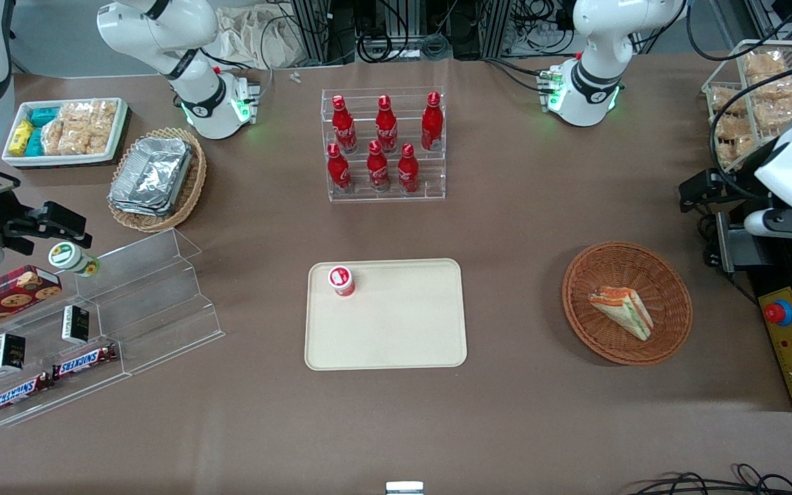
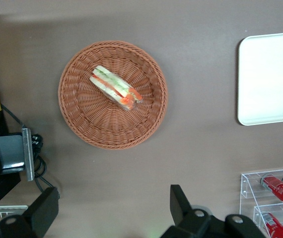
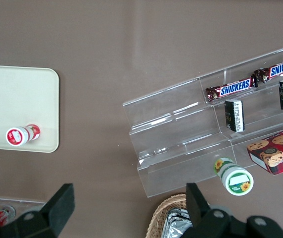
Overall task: Place sandwich from basket to tray
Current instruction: 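Move the left gripper down over the sandwich in the wicker basket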
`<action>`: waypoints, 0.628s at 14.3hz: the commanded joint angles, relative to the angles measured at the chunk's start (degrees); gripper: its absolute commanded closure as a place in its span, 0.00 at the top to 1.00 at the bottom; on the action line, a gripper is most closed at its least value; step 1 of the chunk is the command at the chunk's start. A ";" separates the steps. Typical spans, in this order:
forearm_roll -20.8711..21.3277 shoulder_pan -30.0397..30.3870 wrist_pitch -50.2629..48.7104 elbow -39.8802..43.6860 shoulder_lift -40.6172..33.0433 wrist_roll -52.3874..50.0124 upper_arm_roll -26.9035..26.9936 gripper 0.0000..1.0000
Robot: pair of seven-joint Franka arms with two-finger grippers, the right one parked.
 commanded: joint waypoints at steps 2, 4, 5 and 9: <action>-0.44 -1.14 -1.63 1.80 0.94 0.67 1.56 1.00; -0.35 -0.79 -1.71 1.98 0.94 0.23 1.56 1.00; 0.35 -0.88 -1.02 1.46 1.37 -0.29 1.56 1.00; 0.62 -0.88 14.04 -11.84 -1.23 -14.35 1.38 1.00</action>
